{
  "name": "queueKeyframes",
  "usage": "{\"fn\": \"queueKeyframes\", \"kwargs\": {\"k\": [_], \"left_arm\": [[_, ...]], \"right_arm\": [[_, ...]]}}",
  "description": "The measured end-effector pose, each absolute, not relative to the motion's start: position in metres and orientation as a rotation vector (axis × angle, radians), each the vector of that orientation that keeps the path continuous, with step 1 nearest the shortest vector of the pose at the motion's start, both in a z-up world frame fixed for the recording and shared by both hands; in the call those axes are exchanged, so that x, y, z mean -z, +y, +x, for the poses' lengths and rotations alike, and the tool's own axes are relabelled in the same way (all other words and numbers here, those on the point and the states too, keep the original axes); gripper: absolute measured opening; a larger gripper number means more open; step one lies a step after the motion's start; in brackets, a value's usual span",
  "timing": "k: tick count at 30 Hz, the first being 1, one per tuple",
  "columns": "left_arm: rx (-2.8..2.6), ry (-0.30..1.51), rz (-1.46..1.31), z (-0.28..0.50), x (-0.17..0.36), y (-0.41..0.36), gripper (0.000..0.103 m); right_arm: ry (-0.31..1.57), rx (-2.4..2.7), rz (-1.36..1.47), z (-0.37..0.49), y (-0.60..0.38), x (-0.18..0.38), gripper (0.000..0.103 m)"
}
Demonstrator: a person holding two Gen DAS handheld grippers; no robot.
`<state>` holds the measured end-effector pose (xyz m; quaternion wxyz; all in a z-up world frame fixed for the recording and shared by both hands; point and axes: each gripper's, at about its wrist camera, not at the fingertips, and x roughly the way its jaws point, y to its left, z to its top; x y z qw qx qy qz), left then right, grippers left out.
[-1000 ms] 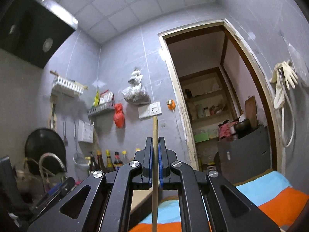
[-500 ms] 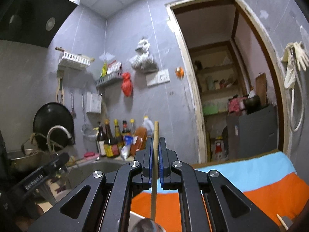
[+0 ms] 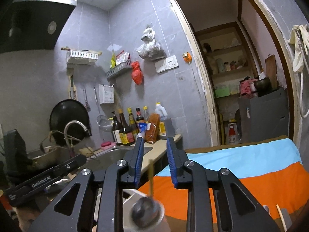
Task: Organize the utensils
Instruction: 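Carry the spoon and chopstick up and lower them into the white caddy, then open both grippers and withdraw toward the remaining utensils, then grasp the gold spoon with the left gripper while the right grasps the silver butter knife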
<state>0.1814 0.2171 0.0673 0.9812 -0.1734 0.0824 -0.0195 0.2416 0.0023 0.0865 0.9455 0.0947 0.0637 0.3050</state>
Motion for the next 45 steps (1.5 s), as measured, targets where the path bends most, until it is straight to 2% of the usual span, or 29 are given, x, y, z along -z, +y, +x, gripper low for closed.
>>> {"fn": "queueKeyframes", "kwargs": {"k": [1, 3, 7, 9, 13, 18, 25, 35, 45], "left_arm": [[0.039, 0.164, -0.343, 0.179, -0.070, 0.214, 0.061], [0.037, 0.163, -0.324, 0.174, -0.077, 0.206, 0.068], [0.046, 0.163, -0.279, 0.166, -0.088, 0.185, 0.086], [0.054, 0.163, -0.255, 0.161, -0.092, 0.172, 0.094], [0.084, 0.173, -0.198, 0.156, -0.097, 0.145, 0.096], [0.140, 0.182, -0.139, 0.152, -0.097, 0.109, 0.097], [0.231, 0.218, -0.107, 0.156, -0.084, 0.058, 0.097], [0.320, 0.329, -0.083, 0.177, -0.050, -0.001, 0.097], [0.303, 0.561, -0.089, 0.223, -0.018, -0.024, 0.097]], "right_arm": [[0.127, -0.624, 0.197, 0.240, -0.001, -0.089, 0.034], [0.112, -0.625, 0.203, 0.233, -0.013, -0.094, 0.048], [0.092, -0.610, 0.194, 0.222, -0.035, -0.104, 0.062], [0.082, -0.594, 0.185, 0.215, -0.050, -0.107, 0.075], [0.072, -0.559, 0.150, 0.204, -0.077, -0.113, 0.084], [0.068, -0.513, 0.098, 0.186, -0.113, -0.116, 0.102], [0.071, -0.440, 0.016, 0.169, -0.156, -0.110, 0.103], [0.158, -0.344, -0.065, 0.169, -0.202, -0.075, 0.103], [0.397, -0.272, -0.102, 0.200, -0.223, -0.033, 0.103]]}}
